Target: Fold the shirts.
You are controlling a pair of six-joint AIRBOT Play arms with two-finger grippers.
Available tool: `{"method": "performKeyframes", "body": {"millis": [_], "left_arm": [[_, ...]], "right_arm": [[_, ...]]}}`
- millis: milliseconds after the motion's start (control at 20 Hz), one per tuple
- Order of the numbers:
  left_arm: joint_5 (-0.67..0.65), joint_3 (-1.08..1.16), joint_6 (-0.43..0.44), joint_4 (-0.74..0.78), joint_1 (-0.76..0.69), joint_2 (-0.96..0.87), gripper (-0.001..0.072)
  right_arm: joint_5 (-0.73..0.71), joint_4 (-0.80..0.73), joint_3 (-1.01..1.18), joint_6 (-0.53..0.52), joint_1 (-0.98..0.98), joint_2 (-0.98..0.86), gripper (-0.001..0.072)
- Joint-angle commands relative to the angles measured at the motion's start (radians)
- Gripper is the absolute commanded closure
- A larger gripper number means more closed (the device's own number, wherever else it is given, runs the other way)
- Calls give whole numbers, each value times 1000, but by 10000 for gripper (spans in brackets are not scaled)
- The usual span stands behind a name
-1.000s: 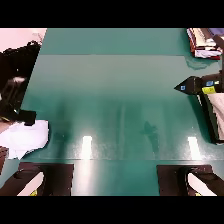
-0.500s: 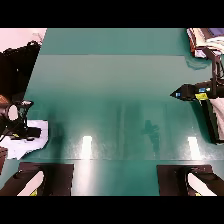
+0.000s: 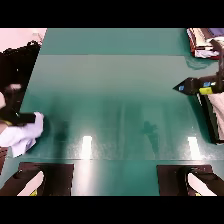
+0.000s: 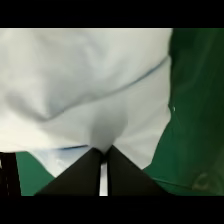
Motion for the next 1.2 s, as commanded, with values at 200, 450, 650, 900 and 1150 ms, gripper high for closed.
{"method": "performKeyframes", "body": {"millis": [200, 450, 650, 900, 1150], "left_arm": [[-76, 613, -47, -16, -319, 0, 685], [-51, 650, -142, -25, -636, -91, 685], [209, 650, -108, -212, -822, -288, 683], [420, 650, 18, -406, -873, -501, 113], [255, 662, 18, -275, -658, -462, 160]], "right_arm": [[-75, -1, 288, 0, 0, 1, 694], [-87, -1, 384, 0, 0, 1, 694], [-84, -1, 385, 0, 0, 1, 694], [-60, -2, 385, 0, 0, 1, 694], [-60, -2, 385, 0, 0, 1, 694]]}}
